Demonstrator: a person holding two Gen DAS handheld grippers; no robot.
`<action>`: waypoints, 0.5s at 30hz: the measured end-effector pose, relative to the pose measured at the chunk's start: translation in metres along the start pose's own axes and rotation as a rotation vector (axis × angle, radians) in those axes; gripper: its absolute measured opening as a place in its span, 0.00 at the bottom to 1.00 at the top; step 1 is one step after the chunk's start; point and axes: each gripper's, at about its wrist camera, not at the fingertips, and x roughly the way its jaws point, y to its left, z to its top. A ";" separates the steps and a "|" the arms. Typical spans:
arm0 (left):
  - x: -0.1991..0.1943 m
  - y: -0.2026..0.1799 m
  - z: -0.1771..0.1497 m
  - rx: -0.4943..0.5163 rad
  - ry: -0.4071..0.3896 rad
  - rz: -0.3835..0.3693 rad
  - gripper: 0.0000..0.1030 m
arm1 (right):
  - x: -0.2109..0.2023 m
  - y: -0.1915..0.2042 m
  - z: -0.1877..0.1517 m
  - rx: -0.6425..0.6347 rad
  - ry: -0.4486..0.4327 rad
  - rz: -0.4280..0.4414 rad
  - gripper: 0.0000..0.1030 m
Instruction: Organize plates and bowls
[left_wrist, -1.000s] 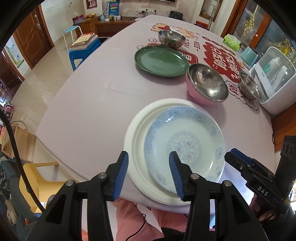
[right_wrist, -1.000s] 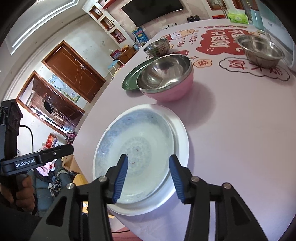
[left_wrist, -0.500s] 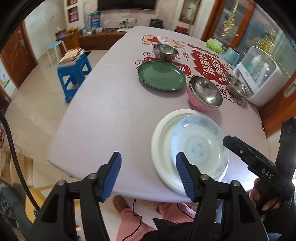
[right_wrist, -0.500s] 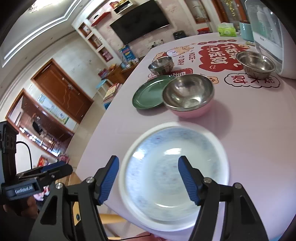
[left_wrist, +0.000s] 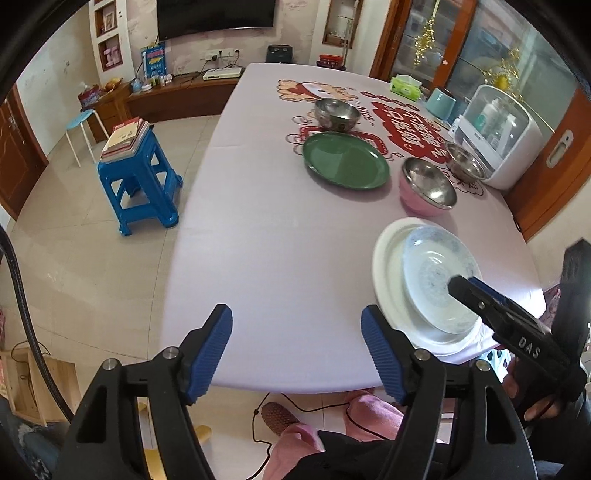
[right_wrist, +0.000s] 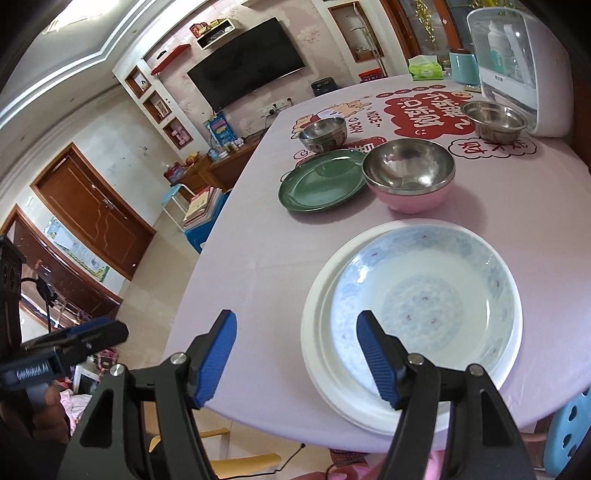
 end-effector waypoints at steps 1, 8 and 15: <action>0.000 0.006 0.002 -0.007 0.005 0.000 0.69 | 0.000 0.003 0.001 -0.003 -0.001 -0.006 0.66; 0.009 0.029 0.022 -0.019 0.029 0.006 0.77 | 0.003 0.022 0.016 0.006 0.012 -0.024 0.72; 0.034 0.032 0.053 -0.030 0.063 0.015 0.78 | 0.022 0.026 0.037 0.023 0.048 -0.017 0.73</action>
